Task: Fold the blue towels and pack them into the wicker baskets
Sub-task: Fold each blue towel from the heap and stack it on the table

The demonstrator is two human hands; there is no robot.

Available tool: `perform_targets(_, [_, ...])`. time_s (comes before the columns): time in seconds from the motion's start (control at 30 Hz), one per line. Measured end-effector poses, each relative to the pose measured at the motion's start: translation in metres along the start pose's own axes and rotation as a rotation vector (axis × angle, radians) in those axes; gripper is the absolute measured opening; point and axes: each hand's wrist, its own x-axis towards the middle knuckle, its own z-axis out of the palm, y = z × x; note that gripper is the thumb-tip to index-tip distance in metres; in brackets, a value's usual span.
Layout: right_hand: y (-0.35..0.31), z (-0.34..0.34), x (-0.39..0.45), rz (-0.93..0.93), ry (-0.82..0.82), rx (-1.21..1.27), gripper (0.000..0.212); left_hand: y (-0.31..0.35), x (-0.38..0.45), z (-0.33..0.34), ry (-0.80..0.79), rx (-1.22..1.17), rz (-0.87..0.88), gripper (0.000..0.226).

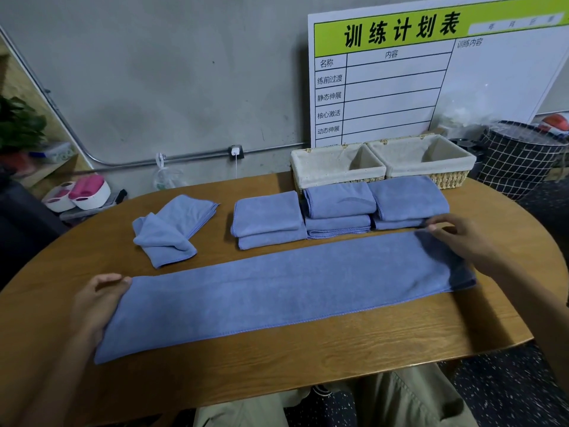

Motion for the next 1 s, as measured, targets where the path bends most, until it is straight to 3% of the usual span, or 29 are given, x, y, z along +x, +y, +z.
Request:
perform_targets(0.17, [0.000,-0.003,-0.004,0.027,0.012,0.227,0.015,0.002,0.007,-0.002,-0.019,-0.200,-0.034,0.021])
perform_targets(0.27, [0.004,-0.010,-0.009,0.081,0.052,0.422,0.065,-0.005,0.010,-0.003,0.015,-0.338,-0.056,0.023])
perform_targets(0.3, [0.004,-0.012,-0.011,0.095,0.044,0.446,0.058,-0.006,0.010,-0.002,0.026,-0.317,-0.050,0.020])
perform_targets(0.37, [0.006,-0.010,-0.008,0.104,0.015,0.377,0.011,-0.006,0.010,0.003,0.066,-0.219,-0.004,0.016])
perform_targets(0.4, [0.011,-0.007,-0.003,0.083,0.028,0.280,0.006,-0.003,0.007,0.006,0.087,-0.136,0.032,0.015])
perform_targets(0.57, [0.008,0.004,0.006,-0.049,0.041,-0.016,0.011,0.012,0.000,0.015,0.081,0.242,0.243,0.014])
perform_targets(0.67, [0.008,0.003,0.007,-0.112,0.017,-0.186,0.016,0.012,0.003,0.014,0.101,0.293,0.272,0.015])
perform_targets(0.8, [0.004,0.003,0.002,-0.134,0.056,-0.226,0.015,0.012,0.004,0.011,0.142,0.353,0.308,0.019])
perform_targets(0.9, [0.000,0.004,-0.003,-0.143,0.081,-0.221,0.014,0.011,0.014,0.010,0.099,0.260,0.214,0.017])
perform_targets(1.0, [0.001,0.003,-0.004,-0.122,0.085,-0.209,0.013,0.021,0.019,0.007,-0.055,-0.209,-0.055,0.021])
